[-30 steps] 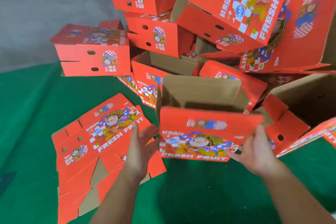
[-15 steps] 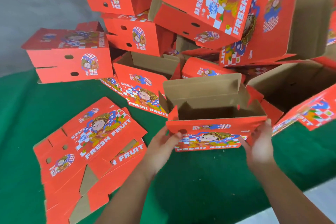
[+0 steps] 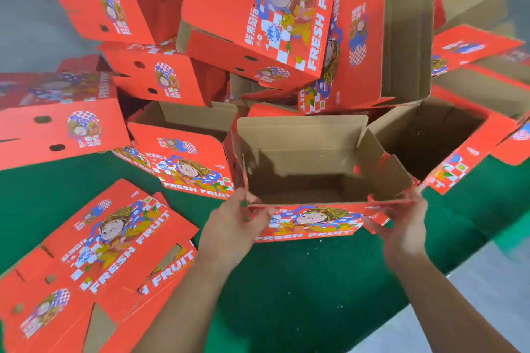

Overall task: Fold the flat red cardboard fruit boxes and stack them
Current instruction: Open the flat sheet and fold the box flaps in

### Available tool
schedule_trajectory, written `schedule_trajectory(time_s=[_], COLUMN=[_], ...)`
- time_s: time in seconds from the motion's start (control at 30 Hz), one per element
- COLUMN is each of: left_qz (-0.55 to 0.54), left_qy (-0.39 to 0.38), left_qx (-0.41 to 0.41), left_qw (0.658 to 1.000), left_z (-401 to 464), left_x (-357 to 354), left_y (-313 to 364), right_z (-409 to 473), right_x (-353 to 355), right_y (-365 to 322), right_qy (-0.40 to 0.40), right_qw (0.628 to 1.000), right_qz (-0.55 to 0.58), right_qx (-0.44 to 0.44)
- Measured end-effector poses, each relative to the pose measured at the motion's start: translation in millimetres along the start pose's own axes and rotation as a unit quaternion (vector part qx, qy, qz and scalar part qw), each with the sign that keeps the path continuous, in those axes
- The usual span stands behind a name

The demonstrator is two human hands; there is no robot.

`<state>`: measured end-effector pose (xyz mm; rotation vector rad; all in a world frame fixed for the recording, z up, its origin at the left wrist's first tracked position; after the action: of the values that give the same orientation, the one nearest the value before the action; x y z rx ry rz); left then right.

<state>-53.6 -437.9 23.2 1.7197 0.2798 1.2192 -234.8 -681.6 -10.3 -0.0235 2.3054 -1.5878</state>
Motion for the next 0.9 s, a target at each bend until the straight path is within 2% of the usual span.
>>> schedule_trajectory(time_s=[0.03,0.13,0.23,0.3,0.4,0.5,0.63,0.9], left_qz=[0.017,-0.026,-0.031,-0.007,0.031,0.087,0.087,0.010], left_qy=[0.005,0.026,0.077,0.106,0.059,-0.028,-0.049,0.004], left_qx=[-0.008,-0.040,-0.022,-0.012,-0.046,-0.057,-0.040,-0.057], left_qw=[1.000,0.999,0.996,0.994,0.997,0.994,0.994,0.998], left_z=[0.9,-5.4,-13.0,-11.9,-7.7,-9.3,-2.3,-7.3], left_x=[2.4,2.8,0.2,-2.6,-14.0,-25.0,-38.3,-41.4], left_y=[-6.5,-27.5,-48.5,-55.6,-56.7,-52.7,-41.9,-30.6], right_z=[2.0,10.4,24.6,34.5,41.7,48.4,60.8,89.5], right_x=[0.8,0.2,-2.8,1.0,15.2,24.5,17.9,20.7], right_y=[3.9,11.5,21.3,34.5,51.4,62.7,62.9,69.5], right_qy=[-0.012,-0.011,0.028,0.066,0.152,0.152,0.118,0.197], right_qw=[1.000,0.997,0.982,0.958,0.914,0.883,0.883,0.880], right_qz=[-0.013,-0.012,0.067,0.150,0.238,0.278,0.299,0.267], right_qx=[-0.006,-0.074,-0.175,-0.234,-0.292,-0.345,-0.342,-0.338])
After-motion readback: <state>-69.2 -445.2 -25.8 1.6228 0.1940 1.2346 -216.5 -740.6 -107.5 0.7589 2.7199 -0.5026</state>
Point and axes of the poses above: each hand's wrist, its own z-axis towards the middle knuckle, its own x-axis out of the back of the hand, y = z × x, the point moved 1 cm from there along z, towards the middle knuckle, and after that the axes turned 1 degree about -x, right-handed, at the moved point
